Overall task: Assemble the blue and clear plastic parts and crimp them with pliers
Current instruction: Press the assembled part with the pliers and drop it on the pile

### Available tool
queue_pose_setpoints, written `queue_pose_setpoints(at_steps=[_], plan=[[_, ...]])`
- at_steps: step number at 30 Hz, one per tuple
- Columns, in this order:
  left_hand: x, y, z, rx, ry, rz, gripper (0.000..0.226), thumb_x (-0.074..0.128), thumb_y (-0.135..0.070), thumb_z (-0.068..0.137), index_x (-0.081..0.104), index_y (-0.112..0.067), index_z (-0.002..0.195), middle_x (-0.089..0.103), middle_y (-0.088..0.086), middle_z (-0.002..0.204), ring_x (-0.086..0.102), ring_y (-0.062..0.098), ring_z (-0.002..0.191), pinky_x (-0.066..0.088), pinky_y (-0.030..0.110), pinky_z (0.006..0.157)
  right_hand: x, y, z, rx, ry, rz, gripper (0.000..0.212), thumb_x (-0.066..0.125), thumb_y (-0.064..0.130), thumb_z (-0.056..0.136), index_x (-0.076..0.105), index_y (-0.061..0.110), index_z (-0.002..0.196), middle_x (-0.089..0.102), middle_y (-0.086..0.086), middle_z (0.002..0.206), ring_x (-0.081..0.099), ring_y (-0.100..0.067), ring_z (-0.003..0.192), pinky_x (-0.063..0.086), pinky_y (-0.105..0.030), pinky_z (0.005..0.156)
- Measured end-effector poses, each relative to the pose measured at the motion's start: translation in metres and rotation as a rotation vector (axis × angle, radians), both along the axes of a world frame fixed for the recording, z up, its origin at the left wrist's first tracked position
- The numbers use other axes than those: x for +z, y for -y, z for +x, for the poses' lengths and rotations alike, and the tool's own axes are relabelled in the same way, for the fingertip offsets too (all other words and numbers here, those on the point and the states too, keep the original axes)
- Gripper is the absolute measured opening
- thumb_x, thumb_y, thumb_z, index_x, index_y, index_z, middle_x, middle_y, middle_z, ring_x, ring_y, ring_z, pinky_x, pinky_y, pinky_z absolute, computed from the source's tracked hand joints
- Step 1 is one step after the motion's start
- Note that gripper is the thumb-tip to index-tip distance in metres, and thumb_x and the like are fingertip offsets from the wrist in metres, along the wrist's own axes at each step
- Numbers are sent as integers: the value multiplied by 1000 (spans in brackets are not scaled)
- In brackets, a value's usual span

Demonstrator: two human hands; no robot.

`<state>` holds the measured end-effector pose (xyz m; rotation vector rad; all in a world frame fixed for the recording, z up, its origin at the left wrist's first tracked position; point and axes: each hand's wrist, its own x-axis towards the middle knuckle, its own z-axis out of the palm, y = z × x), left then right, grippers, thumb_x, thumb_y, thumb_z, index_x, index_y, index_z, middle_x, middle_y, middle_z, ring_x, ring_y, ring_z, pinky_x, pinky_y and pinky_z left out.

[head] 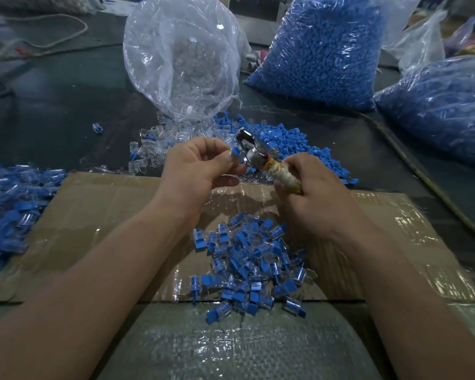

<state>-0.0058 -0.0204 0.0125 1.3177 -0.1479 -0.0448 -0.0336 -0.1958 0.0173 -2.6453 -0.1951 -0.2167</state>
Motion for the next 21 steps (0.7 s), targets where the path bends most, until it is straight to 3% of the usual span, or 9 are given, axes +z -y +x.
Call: queue_pose_setpoints(at_steps=[13, 18, 21], plan=[[1, 3, -3, 40, 11, 29, 17, 55, 6, 84, 57, -9, 75, 65, 4, 71, 66, 11, 64, 52, 19, 56, 2, -1, -2, -6, -47, -52, 20, 55, 25, 88, 39, 26, 100, 40, 6, 94, 38, -12, 83, 26, -26, 71], [2, 3, -4, 50, 22, 44, 17, 55, 6, 84, 57, -8, 75, 63, 6, 72, 65, 10, 62, 53, 19, 56, 2, -4, 0, 8, -54, -101, 21, 55, 27, 89, 34, 27, 94, 30, 16, 79, 33, -8, 72, 23, -27, 60], [2, 4, -4, 61, 31, 58, 18, 55, 6, 83, 57, -9, 74, 63, 4, 69, 64, 10, 61, 54, 20, 57, 3, -4, 1, 20, -33, -107, 20, 55, 26, 88, 35, 26, 90, 32, 15, 77, 32, 1, 68, 23, -18, 56]])
